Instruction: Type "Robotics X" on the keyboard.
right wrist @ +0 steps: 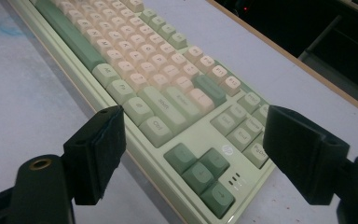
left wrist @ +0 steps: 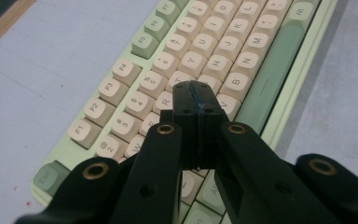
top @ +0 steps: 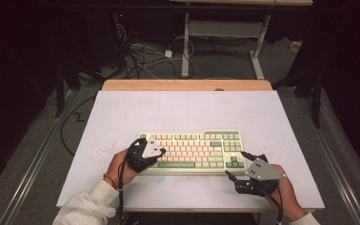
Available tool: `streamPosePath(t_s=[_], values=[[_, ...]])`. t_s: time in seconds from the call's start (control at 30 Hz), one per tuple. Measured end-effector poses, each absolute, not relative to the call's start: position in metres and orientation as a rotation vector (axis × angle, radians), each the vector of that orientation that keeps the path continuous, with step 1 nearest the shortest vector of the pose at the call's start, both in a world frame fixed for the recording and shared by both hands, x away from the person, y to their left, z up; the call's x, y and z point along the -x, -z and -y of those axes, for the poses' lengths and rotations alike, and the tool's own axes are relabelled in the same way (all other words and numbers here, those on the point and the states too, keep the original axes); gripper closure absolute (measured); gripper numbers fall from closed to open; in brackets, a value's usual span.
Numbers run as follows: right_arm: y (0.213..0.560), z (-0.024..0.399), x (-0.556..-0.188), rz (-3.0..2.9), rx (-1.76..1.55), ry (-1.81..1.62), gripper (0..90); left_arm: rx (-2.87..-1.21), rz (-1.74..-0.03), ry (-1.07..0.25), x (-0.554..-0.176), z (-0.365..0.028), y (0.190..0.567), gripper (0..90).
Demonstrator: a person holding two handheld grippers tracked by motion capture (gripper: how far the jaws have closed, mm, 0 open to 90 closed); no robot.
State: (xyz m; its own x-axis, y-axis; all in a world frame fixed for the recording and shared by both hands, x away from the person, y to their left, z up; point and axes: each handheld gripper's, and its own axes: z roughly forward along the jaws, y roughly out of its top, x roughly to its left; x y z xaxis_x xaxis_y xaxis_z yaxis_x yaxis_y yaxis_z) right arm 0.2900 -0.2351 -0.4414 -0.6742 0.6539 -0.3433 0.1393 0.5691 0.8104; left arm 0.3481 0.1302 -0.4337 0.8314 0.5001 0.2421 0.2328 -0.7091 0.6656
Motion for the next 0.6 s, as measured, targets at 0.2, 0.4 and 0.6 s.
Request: streamPosePath(t_s=[0.2,0.4,0.6], values=[[0.442,0.235,-0.291,-2.161,-0.632,-1.038,21.9,-2.344,-0.553,-0.561,-0.347,-0.138,0.434,87.6],[0.442,0.234,-0.291,-2.164,-0.631,-1.035,21.9,-2.329,-0.574,-0.563,-0.347,-0.144,0.436,87.6],[0.442,0.235,-0.292,-2.163,-0.632,-1.034,21.9,-2.335,-0.583,-0.559,-0.349,-0.146,0.439,87.6]])
